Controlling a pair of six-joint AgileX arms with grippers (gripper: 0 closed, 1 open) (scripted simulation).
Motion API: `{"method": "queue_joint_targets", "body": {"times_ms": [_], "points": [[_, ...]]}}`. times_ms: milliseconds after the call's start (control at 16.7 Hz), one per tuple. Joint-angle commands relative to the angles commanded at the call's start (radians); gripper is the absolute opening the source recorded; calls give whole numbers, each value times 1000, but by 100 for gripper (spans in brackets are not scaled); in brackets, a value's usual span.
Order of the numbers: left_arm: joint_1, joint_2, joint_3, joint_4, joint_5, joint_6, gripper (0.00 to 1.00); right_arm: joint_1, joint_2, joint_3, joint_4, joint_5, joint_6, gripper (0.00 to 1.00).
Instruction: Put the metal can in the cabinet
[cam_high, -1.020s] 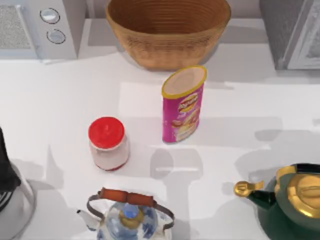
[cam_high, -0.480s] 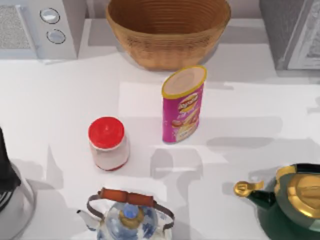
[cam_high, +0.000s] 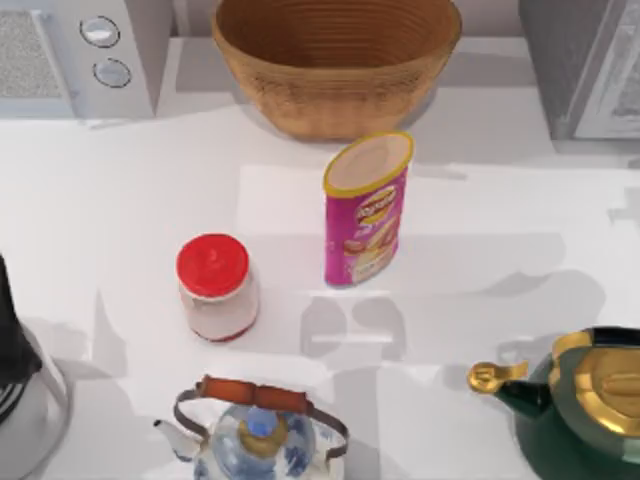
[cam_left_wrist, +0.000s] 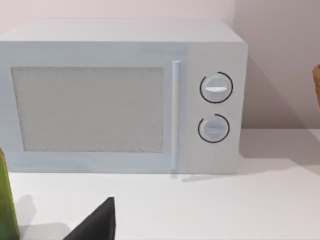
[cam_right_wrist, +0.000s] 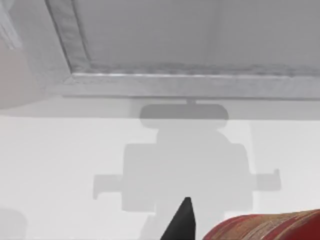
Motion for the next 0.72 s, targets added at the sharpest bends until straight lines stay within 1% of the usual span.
{"method": "queue_joint_targets", "body": {"times_ms": [300,540,720], "points": [[0,0,0,0,0,0,100,40,-291,-152,191,-10,12,0],[0,0,0,0,0,0,100,102,-606,-375,333,8,41,0],[0,0,0,0,0,0,100,155,-848,-573,403,44,76,0]]}}
